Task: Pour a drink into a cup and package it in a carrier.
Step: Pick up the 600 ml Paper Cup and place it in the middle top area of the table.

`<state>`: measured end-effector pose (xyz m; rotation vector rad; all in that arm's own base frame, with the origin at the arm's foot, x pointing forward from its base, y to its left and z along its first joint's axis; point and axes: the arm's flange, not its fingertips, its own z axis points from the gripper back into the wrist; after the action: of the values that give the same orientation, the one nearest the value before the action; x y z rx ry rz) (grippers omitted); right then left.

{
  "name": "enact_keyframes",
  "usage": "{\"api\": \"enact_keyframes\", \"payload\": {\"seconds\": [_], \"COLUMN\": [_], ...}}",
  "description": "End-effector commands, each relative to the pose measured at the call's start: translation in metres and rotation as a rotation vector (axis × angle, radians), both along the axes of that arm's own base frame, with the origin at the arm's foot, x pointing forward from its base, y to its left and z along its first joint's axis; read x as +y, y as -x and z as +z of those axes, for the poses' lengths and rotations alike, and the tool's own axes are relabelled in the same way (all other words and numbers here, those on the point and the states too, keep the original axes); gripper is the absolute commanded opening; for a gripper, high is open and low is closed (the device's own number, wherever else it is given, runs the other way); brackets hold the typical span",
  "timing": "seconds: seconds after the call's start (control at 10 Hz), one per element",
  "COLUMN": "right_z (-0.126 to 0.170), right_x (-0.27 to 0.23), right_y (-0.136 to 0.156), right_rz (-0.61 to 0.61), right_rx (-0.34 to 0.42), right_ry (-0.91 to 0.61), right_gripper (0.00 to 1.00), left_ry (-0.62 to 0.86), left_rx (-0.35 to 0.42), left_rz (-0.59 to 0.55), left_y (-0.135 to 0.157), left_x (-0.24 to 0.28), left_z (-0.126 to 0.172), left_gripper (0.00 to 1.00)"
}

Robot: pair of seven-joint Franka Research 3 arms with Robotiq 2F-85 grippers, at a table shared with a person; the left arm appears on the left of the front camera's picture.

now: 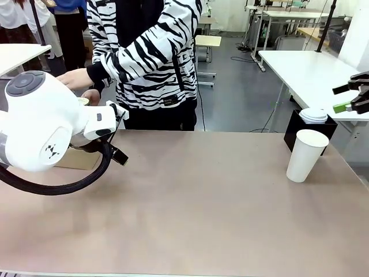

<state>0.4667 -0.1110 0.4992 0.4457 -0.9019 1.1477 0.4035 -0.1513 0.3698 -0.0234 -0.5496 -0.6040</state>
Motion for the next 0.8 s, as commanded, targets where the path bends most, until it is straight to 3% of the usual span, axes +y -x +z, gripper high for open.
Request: {"api": "enact_keyframes", "payload": {"seconds": [0.0, 0.1, 0.3, 0.7], "right_z": [-0.005, -0.02, -0.06, -0.148], "right_x": [0.001, -0.042, -0.088, -0.101], "right_y": [-0.002, 0.01, 0.048, 0.083], "right_rz": [-0.002, 0.035, 0.029, -0.022], "right_rx": [0.001, 0.001, -0.076, -0.101], "right_ry": [-0.019, -0.192, -0.381, -0.579], "right_gripper": [1.0, 1.0, 1.0, 1.0], "left_ry": [0.001, 0.001, 0.001, 0.001], "left_rx": [0.0, 0.0, 0.0, 0.0], "left_rz": [-0.001, -0.001, -0.001, -0.001], "left_y": [0.0, 0.0, 0.0, 0.0], "left_x": [0.0, 0.0, 0.0, 0.0], "left_z": [0.0, 0.0, 0.0, 0.0], "left_gripper": [1.0, 1.0, 1.0, 1.0]}}
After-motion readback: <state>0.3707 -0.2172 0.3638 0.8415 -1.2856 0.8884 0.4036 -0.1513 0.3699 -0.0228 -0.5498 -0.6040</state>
